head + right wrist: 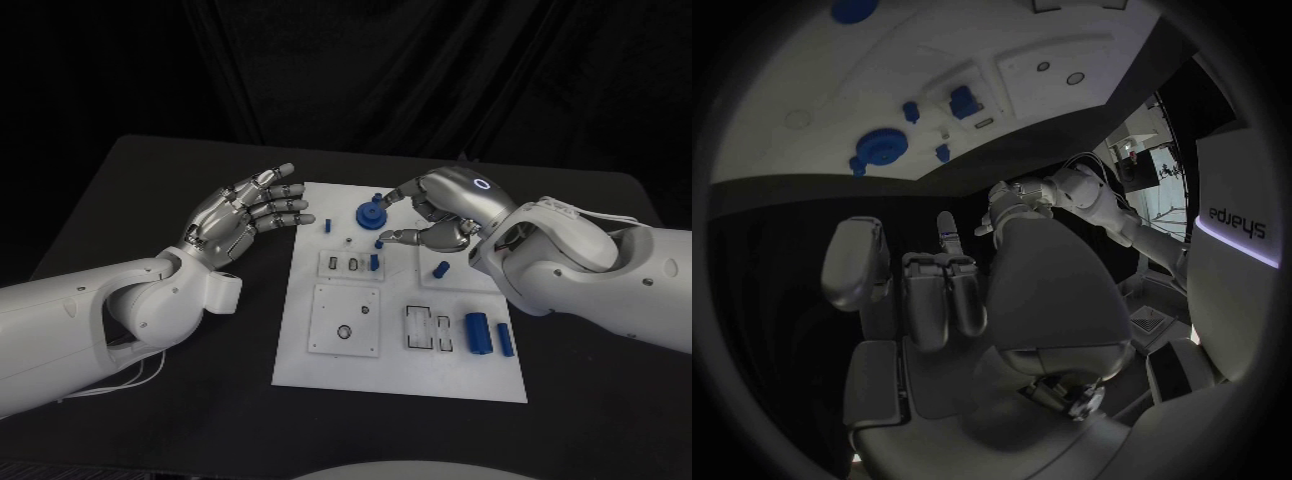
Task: Assemble the parts on the task board
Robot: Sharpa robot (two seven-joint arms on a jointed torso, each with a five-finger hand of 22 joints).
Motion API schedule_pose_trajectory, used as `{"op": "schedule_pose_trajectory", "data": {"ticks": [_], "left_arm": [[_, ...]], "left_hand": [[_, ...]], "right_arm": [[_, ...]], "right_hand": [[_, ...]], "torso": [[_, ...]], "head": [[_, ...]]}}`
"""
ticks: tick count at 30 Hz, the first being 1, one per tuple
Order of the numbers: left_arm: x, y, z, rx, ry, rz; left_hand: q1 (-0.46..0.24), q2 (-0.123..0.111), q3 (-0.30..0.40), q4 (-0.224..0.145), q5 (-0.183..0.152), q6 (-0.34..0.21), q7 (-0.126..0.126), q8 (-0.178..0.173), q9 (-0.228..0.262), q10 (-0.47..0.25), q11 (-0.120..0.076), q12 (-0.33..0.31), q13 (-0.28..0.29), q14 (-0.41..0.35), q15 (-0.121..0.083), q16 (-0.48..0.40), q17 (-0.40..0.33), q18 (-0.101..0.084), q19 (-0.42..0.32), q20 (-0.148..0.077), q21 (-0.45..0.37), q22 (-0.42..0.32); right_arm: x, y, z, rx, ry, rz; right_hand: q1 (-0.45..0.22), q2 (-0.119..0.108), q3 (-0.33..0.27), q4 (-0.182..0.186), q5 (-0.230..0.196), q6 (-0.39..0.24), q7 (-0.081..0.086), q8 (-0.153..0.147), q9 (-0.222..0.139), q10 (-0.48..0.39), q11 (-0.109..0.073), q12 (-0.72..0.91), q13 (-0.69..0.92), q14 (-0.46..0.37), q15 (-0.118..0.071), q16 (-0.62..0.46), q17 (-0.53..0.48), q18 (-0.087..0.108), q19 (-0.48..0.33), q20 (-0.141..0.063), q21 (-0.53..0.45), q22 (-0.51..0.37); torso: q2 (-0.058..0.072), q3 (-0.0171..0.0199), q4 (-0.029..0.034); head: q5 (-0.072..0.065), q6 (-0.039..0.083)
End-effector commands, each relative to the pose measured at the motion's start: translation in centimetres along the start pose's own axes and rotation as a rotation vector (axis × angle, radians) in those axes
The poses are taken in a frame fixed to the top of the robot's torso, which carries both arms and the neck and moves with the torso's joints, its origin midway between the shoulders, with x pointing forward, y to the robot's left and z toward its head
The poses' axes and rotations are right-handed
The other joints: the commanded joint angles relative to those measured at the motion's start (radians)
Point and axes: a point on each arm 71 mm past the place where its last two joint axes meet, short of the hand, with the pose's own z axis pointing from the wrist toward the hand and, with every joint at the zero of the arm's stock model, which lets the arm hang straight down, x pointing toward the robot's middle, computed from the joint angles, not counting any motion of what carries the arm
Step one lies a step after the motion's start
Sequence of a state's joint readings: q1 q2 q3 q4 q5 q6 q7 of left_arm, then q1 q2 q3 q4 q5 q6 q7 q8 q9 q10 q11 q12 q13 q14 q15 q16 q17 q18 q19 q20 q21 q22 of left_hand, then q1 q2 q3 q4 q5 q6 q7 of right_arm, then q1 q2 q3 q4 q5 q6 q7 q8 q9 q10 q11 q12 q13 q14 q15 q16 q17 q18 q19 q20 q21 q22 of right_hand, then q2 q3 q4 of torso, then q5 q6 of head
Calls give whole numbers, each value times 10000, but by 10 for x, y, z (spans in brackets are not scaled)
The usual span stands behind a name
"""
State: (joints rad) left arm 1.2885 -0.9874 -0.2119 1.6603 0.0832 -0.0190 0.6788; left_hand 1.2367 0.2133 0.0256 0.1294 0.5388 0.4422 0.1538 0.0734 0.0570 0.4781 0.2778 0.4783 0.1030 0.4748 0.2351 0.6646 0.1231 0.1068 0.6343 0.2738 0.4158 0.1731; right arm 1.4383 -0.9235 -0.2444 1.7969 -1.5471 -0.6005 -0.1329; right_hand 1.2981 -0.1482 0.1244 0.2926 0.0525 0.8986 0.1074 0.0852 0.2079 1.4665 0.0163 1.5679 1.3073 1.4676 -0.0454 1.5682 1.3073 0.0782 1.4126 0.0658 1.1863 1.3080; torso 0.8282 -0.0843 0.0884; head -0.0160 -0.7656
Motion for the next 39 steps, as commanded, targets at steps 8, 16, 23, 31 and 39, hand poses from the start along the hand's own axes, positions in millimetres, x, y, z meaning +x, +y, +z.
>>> {"op": "schedule_pose_trajectory", "data": {"ticks": [8, 16, 23, 31, 39], "left_arm": [[0, -29, 29, 322, -426, 5429], [16, -24, 51, -1295, 639, 9186], [32, -2, 62, -3810, 1879, 11508], [50, 23, 75, -6412, 2746, 12679], [68, 39, 83, -8109, 3049, 13382]], "left_hand": [[-187, -653, -949, 1597, -2509, 3030, 753, 635, 274, 1828, -835, 2791, 1131, 1626, -854, 2606, 902, 635, 1617, -316, 2235, 1102], [529, -686, -1338, 1611, -1774, 4140, 8, 1740, 759, 6130, -1949, 8818, 8736, 6619, -2067, 7553, 7197, 714, 3367, -1337, 6905, 4126], [44, -494, -1788, 1517, -1877, 4731, -460, 2673, 1336, 10927, -2604, 10925, 14678, 10960, -2436, 9062, 14477, -685, 8682, -1914, 10490, 11746], [-710, -431, -2307, 1605, -2294, 4692, -848, 4283, 3535, 10927, -2793, 10925, 14678, 10960, -2838, 9062, 14477, -1068, 9365, -2110, 11550, 13977], [-1504, -248, -2812, 1603, -2598, 4520, -1199, 5877, 6136, 10927, -3103, 10925, 14678, 10960, -3121, 9062, 14477, -1068, 9365, -2352, 11550, 13977]], "right_arm": [[-31, -31, -10, 443, -1523, 851], [-36, -52, -13, 1044, -1605, 764], [-35, -60, -12, 1293, -1562, 718], [-34, -64, -12, 1492, -1393, 706], [-33, -64, -12, 1649, -1259, 731]], "right_hand": [[-206, -12, 18, 2, -48, 669, 8, 284, 91, 1043, 65, 29, 2635, 1032, 59, 26, 2635, -134, 286, 15, 634, 1775], [-184, 166, 135, 3, -43, 794, 15, 306, 86, 1043, 126, 29, 2635, 1032, 101, 26, 2635, -152, 329, 42, 743, 1795], [-121, 327, 239, -6, -27, 870, 34, 310, 75, 1043, 164, 29, 2635, 1032, 137, 26, 2635, -159, 354, 73, 798, 1803], [-71, 414, 297, -13, -7, 895, 50, 302, 65, 1043, 188, 29, 2635, 1032, 157, 26, 2635, -157, 361, 94, 807, 1802], [7, 513, 370, -24, 94, 984, 74, 312, 56, 1043, 224, 29, 2635, 1032, 190, 26, 2635, -160, 385, 130, 851, 1808]], "torso": [[-209, 151, -12], [-541, 345, -94], [-837, 572, -153], [-1026, 769, -180], [-1121, 972, -300]], "head": [[178, 439], [325, 328], [394, 77], [360, -241], [437, -713]]}}
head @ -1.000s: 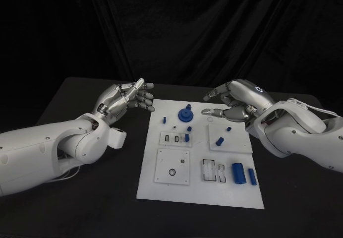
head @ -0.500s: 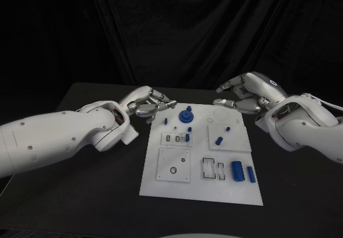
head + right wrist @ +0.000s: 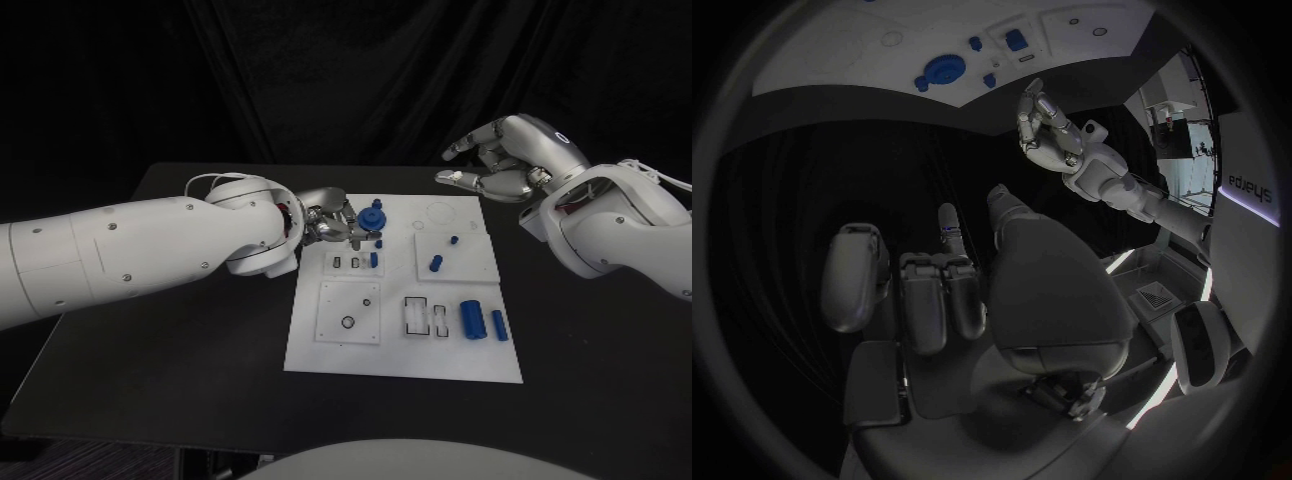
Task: Assemble the parts on the task board
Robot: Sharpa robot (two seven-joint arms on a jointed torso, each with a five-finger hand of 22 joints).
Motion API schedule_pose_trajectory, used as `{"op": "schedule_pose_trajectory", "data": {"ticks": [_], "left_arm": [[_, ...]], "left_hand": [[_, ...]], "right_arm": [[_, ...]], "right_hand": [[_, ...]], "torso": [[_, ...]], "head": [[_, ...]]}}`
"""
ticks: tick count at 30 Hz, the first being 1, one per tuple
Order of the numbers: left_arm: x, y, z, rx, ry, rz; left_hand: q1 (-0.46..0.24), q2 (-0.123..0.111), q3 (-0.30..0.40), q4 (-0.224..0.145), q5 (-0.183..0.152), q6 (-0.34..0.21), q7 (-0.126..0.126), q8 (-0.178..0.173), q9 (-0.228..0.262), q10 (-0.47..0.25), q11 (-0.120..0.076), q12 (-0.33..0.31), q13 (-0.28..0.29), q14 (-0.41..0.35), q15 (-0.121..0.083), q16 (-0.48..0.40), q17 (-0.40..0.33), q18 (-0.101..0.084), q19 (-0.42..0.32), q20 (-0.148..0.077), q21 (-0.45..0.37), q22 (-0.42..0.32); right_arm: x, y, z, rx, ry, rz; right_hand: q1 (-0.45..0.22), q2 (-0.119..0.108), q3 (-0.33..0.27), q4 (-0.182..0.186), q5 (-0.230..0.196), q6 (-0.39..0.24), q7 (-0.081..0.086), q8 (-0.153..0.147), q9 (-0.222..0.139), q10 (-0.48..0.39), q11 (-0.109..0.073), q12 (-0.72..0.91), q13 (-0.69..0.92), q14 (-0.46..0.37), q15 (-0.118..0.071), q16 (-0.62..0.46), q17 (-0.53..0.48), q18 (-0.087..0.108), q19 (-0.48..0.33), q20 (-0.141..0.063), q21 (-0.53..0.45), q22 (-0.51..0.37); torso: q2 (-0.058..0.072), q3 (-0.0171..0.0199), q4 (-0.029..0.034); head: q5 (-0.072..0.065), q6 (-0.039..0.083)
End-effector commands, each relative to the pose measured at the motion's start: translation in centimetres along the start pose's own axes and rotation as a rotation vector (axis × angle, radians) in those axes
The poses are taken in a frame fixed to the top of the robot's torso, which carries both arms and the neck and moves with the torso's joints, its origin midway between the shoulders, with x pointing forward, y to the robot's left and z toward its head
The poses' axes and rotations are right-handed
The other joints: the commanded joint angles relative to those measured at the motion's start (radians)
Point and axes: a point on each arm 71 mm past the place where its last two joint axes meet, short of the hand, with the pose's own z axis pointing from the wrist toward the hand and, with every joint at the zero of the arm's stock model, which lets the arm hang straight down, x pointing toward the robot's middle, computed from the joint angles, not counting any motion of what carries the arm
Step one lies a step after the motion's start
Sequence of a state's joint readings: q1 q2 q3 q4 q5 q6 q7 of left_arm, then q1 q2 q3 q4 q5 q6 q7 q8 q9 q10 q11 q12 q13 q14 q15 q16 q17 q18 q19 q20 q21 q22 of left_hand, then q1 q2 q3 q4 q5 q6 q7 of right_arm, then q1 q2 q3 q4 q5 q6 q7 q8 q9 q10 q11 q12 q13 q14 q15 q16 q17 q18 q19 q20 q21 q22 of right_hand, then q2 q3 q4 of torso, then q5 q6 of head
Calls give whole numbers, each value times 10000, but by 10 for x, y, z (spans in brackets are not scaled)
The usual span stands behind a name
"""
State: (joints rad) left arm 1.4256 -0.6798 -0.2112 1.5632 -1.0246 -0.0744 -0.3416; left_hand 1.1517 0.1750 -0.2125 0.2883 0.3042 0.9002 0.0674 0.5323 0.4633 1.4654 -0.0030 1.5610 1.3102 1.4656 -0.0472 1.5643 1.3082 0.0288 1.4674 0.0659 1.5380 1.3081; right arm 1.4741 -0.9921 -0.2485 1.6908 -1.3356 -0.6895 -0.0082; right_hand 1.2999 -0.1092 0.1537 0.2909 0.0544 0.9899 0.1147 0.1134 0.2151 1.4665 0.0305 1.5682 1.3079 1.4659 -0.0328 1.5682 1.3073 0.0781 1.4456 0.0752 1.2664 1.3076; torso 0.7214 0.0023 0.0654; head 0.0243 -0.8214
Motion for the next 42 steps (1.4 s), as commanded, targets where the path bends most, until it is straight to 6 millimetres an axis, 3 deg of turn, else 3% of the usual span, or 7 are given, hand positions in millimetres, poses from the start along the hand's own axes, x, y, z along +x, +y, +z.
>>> {"op": "schedule_pose_trajectory", "data": {"ticks": [1, 6, 13, 19, 30, 32, 42], "left_arm": [[7, 4, 2, -1568, 890, 1010], [12, -3, 8, -1986, 1325, 1366], [14, -10, 18, -2218, 1522, 1614], [13, -14, 25, -2289, 1449, 1650], [13, -23, 30, -2046, 986, 1429], [12, -23, 31, -2022, 922, 1398], [11, -26, 37, -1767, 661, 1244]], "left_hand": [[-688, 129, -485, 14, -223, -58, -368, 1369, 2294, 1054, -326, 98, 2606, 1052, -330, 65, 2626, -288, 1034, -303, 328, 2627], [-757, 181, -552, 3, -223, 16, -441, 1516, 2743, 1054, -409, 98, 2606, 1052, -409, 65, 2626, -288, 1034, -374, 328, 2627], [-808, 222, -570, -4, -220, 48, -471, 1508, 2914, 1054, -448, 98, 2606, 1052, -453, 65, 2626, -288, 1034, -413, 328, 2627], [-775, 222, -558, -34, -201, 51, -485, 1467, 2982, 1054, -468, 98, 2606, 1052, -477, 65, 2626, -288, 1034, -435, 328, 2627], [-660, 164, -527, -34, 26, 57, -514, 1305, 3292, 1054, -509, 98, 2606, 1052, -533, 65, 2626, -288, 1034, -497, 328, 2627], [-638, 156, -519, -39, 97, 49, -516, 1258, 3342, 1054, -512, 98, 2606, 1052, -537, 65, 2626, -288, 1034, -504, 328, 2627], [-545, 142, -473, -45, 310, -44, -483, 967, 3441, 1054, -493, 98, 2606, 1052, -533, 65, 2626, -288, 1034, -508, 328, 2627]], "right_arm": [[1, -2, 0, 307, 68, 34], [2, -2, 0, 418, 220, 36], [4, -3, 1, 543, 362, 17], [4, -5, 2, 590, 374, -11], [6, -5, 4, 543, 434, -33], [6, -6, 4, 558, 453, -40], [8, -6, 4, 574, 522, -43]], "right_hand": [[-12, 124, 77, -7, 75, 71, 1, 31, -16, 1043, 82, 26, 2629, 1049, 64, 25, 2635, -160, 56, 36, 51, 1812], [18, 145, 98, -12, 127, 85, 9, 24, -24, 1043, 92, 26, 2629, 1049, 73, 25, 2635, -155, 51, 47, 36, 1807], [37, 158, 110, -15, 160, 102, 15, 24, -27, 1043, 99, 26, 2629, 1049, 79, 25, 2635, -148, 41, 54, 10, 1798], [89, 178, 135, -24, 255, 132, 24, 20, -35, 1043, 109, 26, 2629, 1049, 90, 25, 2635, -148, 44, 68, 19, 1798], [95, 181, 138, -21, 289, 144, 27, 19, -38, 1043, 112, 26, 2629, 1049, 92, 25, 2635, -149, 49, 71, 31, 1801], [95, 181, 138, -21, 289, 144, 27, 19, -38, 1043, 112, 26, 2629, 1049, 92, 25, 2635, -149, 49, 71, 31, 1801], [89, 196, 141, -11, 318, 159, 29, 19, -41, 1043, 114, 26, 2629, 1049, 94, 25, 2635, -147, 47, 75, 26, 1799]], "torso": [[-49, 109, -78], [-40, 154, -106], [-44, 115, -65], [-41, 127, -75], [-102, 206, -15], [-102, 196, -24], [-112, 240, -60]], "head": [[39, -174], [70, -284], [115, -396], [166, -344], [99, -470], [79, -483], [71, -513]]}}
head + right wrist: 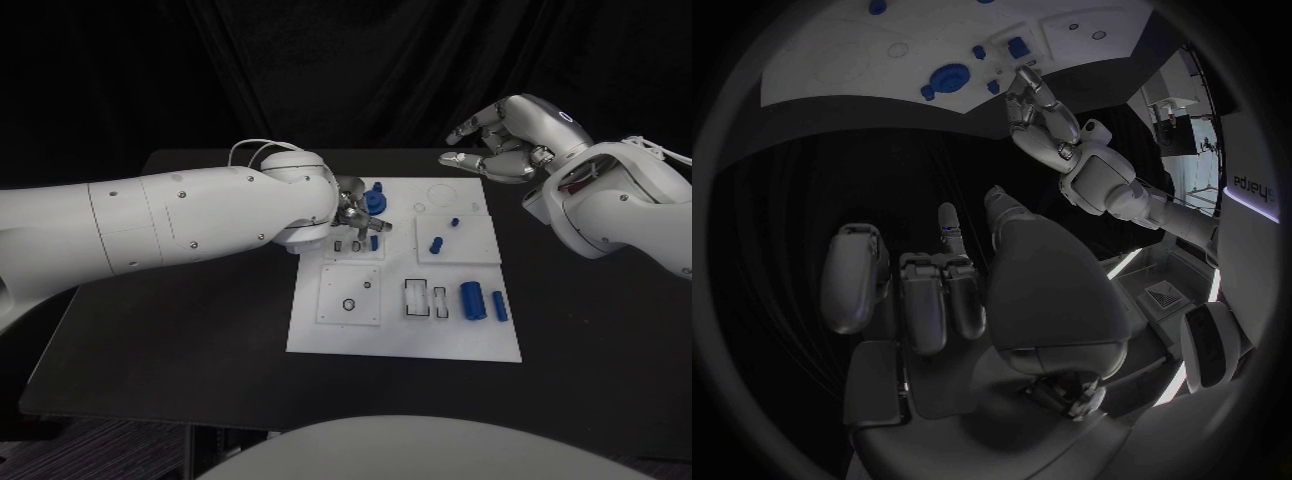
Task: Assemble the parts on the task board
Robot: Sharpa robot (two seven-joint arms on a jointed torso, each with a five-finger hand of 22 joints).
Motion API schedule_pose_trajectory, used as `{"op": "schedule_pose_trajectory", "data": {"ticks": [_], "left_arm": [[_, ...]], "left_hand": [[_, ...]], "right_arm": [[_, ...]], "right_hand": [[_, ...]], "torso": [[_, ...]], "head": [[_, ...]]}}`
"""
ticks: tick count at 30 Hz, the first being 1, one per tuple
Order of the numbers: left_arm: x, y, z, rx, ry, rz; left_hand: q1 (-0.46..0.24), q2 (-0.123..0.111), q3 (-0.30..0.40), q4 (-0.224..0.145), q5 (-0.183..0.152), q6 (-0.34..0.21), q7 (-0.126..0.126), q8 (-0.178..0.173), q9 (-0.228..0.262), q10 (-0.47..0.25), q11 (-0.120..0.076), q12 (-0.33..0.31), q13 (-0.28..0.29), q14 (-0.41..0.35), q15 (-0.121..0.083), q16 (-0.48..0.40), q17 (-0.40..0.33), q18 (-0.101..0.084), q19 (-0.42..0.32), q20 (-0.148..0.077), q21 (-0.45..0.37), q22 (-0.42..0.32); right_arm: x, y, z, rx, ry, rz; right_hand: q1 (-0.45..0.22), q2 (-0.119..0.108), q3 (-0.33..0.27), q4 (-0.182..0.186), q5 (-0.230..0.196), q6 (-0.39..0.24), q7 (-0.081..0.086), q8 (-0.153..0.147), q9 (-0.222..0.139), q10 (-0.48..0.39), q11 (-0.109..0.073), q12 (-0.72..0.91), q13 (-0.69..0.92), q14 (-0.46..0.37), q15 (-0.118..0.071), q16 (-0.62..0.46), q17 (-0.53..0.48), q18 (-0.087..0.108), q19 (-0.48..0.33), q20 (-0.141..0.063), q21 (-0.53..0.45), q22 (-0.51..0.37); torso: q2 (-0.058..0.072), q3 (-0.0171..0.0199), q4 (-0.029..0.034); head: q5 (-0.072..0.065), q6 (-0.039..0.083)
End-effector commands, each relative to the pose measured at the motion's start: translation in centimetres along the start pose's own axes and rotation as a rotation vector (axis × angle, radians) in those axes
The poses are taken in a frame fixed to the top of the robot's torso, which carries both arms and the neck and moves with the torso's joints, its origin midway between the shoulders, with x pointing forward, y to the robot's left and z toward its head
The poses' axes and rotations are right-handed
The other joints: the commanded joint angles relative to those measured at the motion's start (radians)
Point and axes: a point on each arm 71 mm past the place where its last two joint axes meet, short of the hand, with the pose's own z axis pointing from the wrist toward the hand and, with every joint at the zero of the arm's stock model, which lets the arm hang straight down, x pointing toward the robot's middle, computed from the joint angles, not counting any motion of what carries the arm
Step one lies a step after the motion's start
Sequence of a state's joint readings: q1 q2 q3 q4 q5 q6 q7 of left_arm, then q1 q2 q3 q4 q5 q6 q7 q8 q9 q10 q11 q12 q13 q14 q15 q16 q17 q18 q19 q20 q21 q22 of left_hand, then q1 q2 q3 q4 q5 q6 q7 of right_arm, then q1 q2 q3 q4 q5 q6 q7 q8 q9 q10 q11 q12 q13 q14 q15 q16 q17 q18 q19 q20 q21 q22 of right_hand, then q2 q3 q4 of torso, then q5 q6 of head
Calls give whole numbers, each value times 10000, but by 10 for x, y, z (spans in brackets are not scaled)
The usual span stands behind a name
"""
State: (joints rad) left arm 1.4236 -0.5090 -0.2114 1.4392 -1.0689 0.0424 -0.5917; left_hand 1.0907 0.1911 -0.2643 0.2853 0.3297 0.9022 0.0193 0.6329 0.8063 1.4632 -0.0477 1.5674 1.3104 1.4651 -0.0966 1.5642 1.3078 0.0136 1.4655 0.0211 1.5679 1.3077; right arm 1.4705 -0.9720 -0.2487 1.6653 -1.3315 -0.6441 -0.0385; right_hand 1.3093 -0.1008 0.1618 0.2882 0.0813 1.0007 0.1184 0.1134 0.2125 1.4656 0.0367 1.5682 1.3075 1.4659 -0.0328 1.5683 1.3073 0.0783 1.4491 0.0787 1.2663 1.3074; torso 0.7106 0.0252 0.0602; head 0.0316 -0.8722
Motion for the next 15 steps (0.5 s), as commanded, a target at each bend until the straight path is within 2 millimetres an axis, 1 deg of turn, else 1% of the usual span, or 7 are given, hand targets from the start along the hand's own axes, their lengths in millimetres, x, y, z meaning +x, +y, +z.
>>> {"op": "schedule_pose_trajectory", "data": {"ticks": [1, 5, 7, 9, 12, 14, 15], "left_arm": [[0, -4, 2, 354, -253, -97], [0, -5, 4, 401, -277, -118], [0, -5, 6, 403, -294, -137], [0, -5, 7, 393, -297, -149], [1, -4, 8, 364, -289, -164], [2, -3, 9, 340, -282, -183], [2, -3, 10, 327, -271, -190]], "left_hand": [[83, -18, 57, -17, 95, -65, 3, -90, 21, 1076, -42, 34, 2604, 1057, -36, 66, 2630, -136, 1053, -58, 29, 2631], [174, -32, 107, -34, 298, -29, 11, -248, 73, 1076, -32, 34, 2604, 1057, -28, 66, 2630, -136, 1053, -51, 29, 2631], [197, -30, 122, -37, 334, -21, 11, -278, 84, 1076, -32, 34, 2604, 1057, -26, 66, 2630, -136, 1053, -49, 29, 2631], [228, -30, 141, -45, 372, -12, 12, -315, 98, 1076, -31, 34, 2604, 1057, -25, 66, 2630, -136, 1053, -48, 29, 2631], [255, -28, 159, -52, 394, -4, 12, -343, 109, 1076, -30, 34, 2604, 1057, -24, 66, 2630, -136, 1053, -47, 29, 2631], [278, -21, 177, -59, 406, 3, 12, -365, 117, 1076, -30, 34, 2604, 1057, -24, 66, 2630, -136, 1053, -46, 29, 2631], [278, -21, 177, -59, 406, 3, 12, -365, 117, 1076, -30, 34, 2604, 1057, -24, 66, 2630, -136, 1053, -46, 29, 2631]], "right_arm": [[1, -2, -1, 212, 53, 0], [2, -1, -1, 206, 76, 7], [2, -1, -1, 206, 89, 10], [2, -2, -1, 214, 93, 10], [2, -2, -1, 228, 94, 6], [1, -2, -1, 238, 94, 5], [1, -2, -1, 240, 93, 5]], "right_hand": [[-5, 112, 60, 16, 49, 51, -8, 19, -16, 1052, 53, 26, 2633, 1049, 94, 25, 2635, -149, 13, 40, 26, 1801], [-5, 112, 60, 16, 49, 51, -8, 19, -16, 1052, 53, 26, 2633, 1049, 94, 25, 2635, -149, 13, 40, 26, 1801], [-5, 112, 60, 16, 49, 51, -8, 19, -16, 1052, 53, 26, 2633, 1049, 94, 25, 2635, -149, 13, 40, 26, 1801], [-5, 116, 61, 17, 56, 53, -7, 17, -17, 1052, 54, 26, 2633, 1049, 94, 25, 2635, -146, 8, 41, 15, 1798], [-5, 116, 61, 17, 56, 53, -7, 17, -17, 1052, 54, 26, 2633, 1049, 94, 25, 2635, -146, 8, 41, 15, 1798], [-5, 116, 61, 17, 56, 53, -7, 17, -17, 1052, 54, 26, 2633, 1049, 94, 25, 2635, -146, 8, 41, 15, 1798], [-5, 116, 61, 17, 56, 53, -7, 17, -17, 1052, 54, 26, 2633, 1049, 94, 25, 2635, -146, 8, 41, 15, 1798]], "torso": [[-5, 12, -23], [-2, -21, -36], [14, -45, -20], [19, -54, -11], [29, -57, -13], [34, -46, 10], [37, -49, 9]], "head": [[0, -5], [-4, -5], [-21, -5], [-31, -5], [-33, -5], [-59, -5], [-66, -5]]}}
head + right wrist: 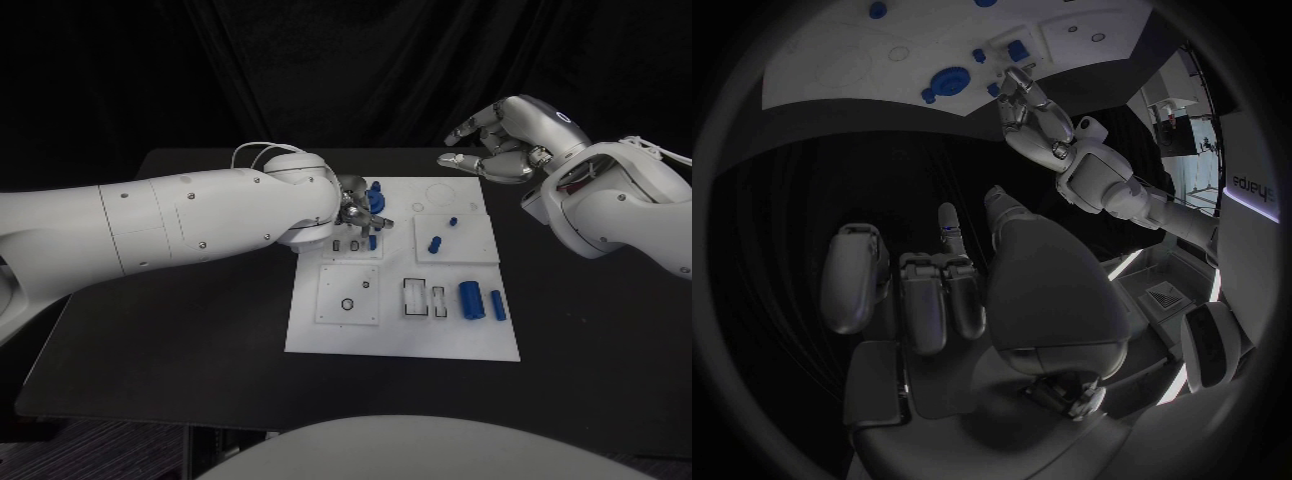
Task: Assemble the parts on the task board
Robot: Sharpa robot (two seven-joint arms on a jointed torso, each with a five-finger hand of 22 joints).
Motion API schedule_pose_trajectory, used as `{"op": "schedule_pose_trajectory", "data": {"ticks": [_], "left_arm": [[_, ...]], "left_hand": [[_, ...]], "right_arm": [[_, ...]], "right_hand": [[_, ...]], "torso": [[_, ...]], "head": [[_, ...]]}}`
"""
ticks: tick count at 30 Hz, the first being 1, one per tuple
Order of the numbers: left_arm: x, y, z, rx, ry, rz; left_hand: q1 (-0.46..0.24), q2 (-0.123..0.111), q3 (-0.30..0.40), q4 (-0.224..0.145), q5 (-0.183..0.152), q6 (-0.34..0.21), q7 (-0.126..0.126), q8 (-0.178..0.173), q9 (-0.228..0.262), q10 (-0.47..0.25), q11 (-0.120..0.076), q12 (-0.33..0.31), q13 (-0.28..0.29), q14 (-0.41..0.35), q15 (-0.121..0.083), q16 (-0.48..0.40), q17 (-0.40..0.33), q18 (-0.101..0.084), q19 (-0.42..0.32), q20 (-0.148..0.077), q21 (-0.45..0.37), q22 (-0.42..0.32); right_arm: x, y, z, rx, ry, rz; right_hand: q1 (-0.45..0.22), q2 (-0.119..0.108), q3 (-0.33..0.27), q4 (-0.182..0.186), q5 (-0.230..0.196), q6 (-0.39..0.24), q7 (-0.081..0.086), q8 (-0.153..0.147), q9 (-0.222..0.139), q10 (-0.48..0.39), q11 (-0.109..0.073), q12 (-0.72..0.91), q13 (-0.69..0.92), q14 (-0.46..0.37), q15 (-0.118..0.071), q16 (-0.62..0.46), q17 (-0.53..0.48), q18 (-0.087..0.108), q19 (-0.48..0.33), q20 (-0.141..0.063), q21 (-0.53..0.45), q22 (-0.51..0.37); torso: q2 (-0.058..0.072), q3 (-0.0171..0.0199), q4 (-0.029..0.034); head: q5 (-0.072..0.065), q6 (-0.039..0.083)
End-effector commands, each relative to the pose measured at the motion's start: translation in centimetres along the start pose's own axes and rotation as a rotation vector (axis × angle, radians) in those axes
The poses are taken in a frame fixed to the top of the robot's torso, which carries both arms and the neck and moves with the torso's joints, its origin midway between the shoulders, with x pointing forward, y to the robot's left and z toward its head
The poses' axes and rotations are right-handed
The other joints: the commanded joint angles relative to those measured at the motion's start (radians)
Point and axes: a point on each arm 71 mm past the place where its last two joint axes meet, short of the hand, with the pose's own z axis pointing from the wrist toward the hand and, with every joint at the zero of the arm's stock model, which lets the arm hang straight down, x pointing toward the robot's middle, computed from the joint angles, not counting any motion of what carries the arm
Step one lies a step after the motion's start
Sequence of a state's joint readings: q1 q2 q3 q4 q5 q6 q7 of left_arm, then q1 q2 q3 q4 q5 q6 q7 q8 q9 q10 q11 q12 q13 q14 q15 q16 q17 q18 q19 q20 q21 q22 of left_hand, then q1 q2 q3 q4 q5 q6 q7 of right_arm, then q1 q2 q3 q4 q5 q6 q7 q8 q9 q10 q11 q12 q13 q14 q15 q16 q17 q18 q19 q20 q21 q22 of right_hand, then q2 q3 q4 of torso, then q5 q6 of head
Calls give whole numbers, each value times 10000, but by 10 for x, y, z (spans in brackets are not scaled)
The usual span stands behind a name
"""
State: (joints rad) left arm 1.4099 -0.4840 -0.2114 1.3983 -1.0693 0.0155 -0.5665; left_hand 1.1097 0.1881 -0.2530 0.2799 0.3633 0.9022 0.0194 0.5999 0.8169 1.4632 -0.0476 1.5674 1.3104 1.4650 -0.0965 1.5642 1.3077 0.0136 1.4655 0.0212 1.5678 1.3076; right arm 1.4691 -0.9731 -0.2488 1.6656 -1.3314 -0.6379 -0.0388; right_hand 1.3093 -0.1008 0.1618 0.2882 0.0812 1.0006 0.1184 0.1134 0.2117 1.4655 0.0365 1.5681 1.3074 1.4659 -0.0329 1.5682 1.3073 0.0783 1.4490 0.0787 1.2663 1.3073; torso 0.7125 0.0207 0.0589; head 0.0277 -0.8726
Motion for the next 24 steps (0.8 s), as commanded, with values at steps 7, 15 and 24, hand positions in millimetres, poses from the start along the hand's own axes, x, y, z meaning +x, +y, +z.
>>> {"op": "schedule_pose_trajectory", "data": {"ticks": [7, 15, 24], "left_arm": [[5, 1, 3, 100, 33, -4], [8, 2, 4, 39, 193, 55], [11, 3, 6, -21, 301, 76]], "left_hand": [[130, 18, 98, -14, 68, 51, 5, -62, 41, 1076, -33, 34, 2604, 1058, -24, 66, 2631, -136, 1053, -46, 30, 2632], [171, 18, 133, -18, -3, 117, -7, -88, 90, 1076, -37, 34, 2604, 1058, -26, 66, 2631, -136, 1053, -46, 30, 2632], [211, 17, 165, -27, -61, 146, -13, -118, 124, 1076, -41, 34, 2604, 1058, -29, 66, 2631, -136, 1053, -46, 30, 2632]], "right_arm": [[1, -2, -1, 234, 35, 1], [2, -2, -1, 233, 71, 10], [3, -2, -2, 244, 110, 20]], "right_hand": [[-5, 117, 61, 17, 56, 53, -7, 17, -9, 1053, 55, 27, 2634, 1049, 94, 26, 2635, -146, 8, 41, 15, 1798], [1, 125, 65, 13, 72, 54, -6, 10, -14, 1053, 56, 27, 2634, 1049, 96, 26, 2635, -143, 5, 44, 6, 1795], [7, 129, 68, 11, 79, 54, -5, 6, -18, 1053, 57, 27, 2634, 1049, 96, 26, 2635, -139, -1, 46, -8, 1790]], "torso": [[26, -8, -13], [34, -6, -6], [6, 7, 3]], "head": [[20, 0], [25, 0], [-8, 0]]}}
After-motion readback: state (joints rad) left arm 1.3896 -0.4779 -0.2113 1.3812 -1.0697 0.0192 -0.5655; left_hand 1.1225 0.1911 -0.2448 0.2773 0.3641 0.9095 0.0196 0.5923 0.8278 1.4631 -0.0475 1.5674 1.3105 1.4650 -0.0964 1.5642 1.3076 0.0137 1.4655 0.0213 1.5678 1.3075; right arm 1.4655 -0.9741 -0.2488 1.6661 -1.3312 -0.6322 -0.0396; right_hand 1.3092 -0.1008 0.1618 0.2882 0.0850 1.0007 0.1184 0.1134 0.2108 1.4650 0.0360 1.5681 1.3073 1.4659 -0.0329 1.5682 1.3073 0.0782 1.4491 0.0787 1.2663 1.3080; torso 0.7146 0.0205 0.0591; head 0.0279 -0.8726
